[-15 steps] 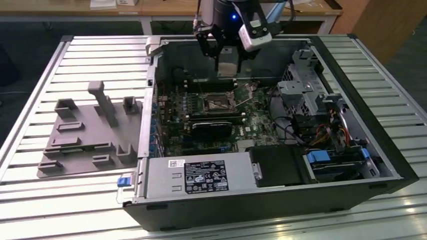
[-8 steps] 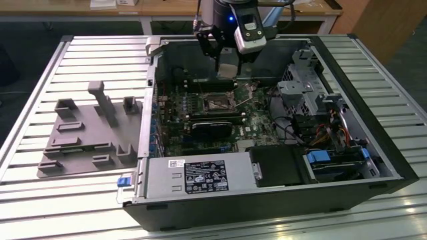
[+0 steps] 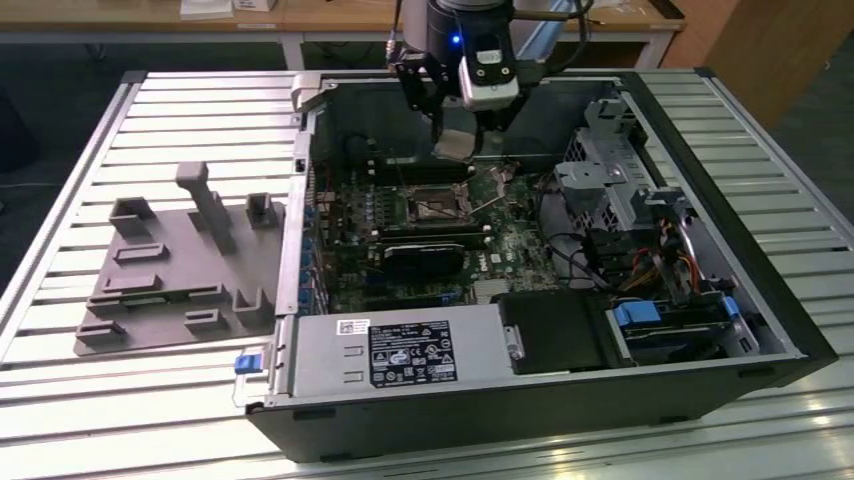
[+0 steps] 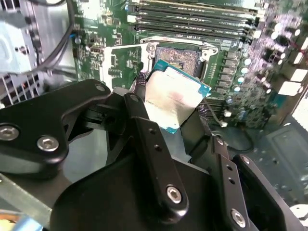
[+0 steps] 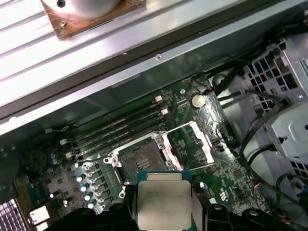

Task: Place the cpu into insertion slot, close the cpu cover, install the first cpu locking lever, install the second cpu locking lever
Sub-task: 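Place the cpu into insertion slot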

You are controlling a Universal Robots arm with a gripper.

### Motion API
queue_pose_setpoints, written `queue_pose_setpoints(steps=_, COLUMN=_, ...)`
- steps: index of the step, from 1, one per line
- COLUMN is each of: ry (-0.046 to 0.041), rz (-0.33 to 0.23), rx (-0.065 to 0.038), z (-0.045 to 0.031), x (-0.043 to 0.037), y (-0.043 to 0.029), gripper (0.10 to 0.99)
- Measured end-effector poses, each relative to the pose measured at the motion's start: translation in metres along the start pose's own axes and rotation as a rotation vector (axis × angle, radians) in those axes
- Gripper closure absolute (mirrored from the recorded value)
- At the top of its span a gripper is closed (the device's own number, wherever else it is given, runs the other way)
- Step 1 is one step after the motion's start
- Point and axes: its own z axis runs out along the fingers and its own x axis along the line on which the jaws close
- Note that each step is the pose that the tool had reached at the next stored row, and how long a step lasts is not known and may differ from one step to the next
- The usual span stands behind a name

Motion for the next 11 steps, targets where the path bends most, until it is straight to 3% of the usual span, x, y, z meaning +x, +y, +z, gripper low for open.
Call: queue_pose_setpoints(steps=11, ry=-0.0178, rz=0.198, rx=0.004, z=0.0025, x=0.0, y=-0.0002, gripper=0.549)
